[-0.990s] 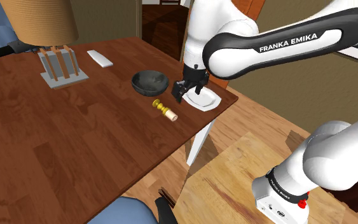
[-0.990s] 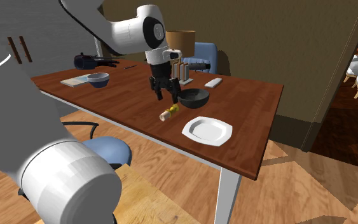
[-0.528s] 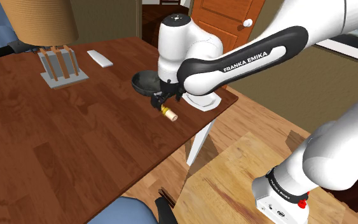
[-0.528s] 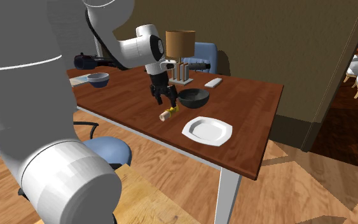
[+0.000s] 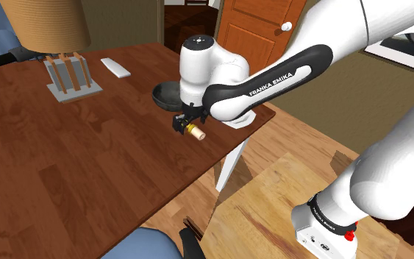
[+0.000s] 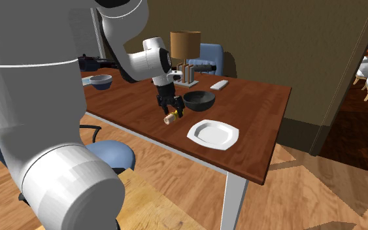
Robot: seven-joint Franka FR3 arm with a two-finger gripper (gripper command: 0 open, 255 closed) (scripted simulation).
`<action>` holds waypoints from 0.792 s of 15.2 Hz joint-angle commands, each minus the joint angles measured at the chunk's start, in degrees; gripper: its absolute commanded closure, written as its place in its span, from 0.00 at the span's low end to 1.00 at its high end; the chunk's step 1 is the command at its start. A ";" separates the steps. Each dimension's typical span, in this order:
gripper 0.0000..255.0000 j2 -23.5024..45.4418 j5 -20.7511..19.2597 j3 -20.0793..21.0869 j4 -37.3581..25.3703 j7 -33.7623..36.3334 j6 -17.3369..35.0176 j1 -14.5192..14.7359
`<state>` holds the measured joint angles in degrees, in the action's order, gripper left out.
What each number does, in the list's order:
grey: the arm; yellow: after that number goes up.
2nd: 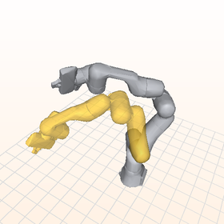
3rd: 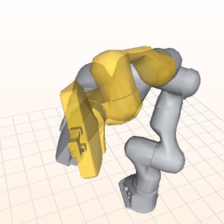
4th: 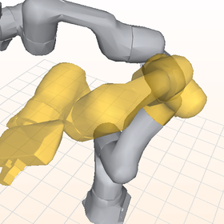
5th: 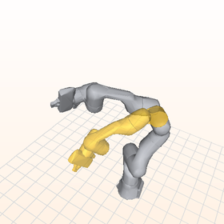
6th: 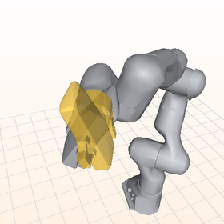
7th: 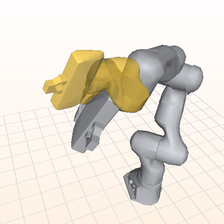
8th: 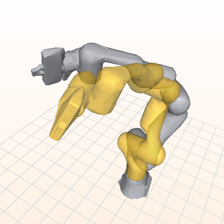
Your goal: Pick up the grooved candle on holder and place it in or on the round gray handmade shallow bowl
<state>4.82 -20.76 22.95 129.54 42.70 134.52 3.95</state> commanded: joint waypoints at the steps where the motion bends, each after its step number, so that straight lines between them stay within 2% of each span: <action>1: 0.00 0.45 -0.42 -0.08 0.09 0.33 0.49 0.00; 7: 0.00 0.45 -0.42 -0.08 0.09 0.33 0.48 0.00; 8: 1.00 0.45 -0.42 -0.08 0.09 0.33 0.48 0.00; 12: 1.00 0.45 -0.42 -0.08 0.09 0.33 0.48 0.00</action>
<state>5.27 -21.18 22.87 129.63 43.03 135.00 3.95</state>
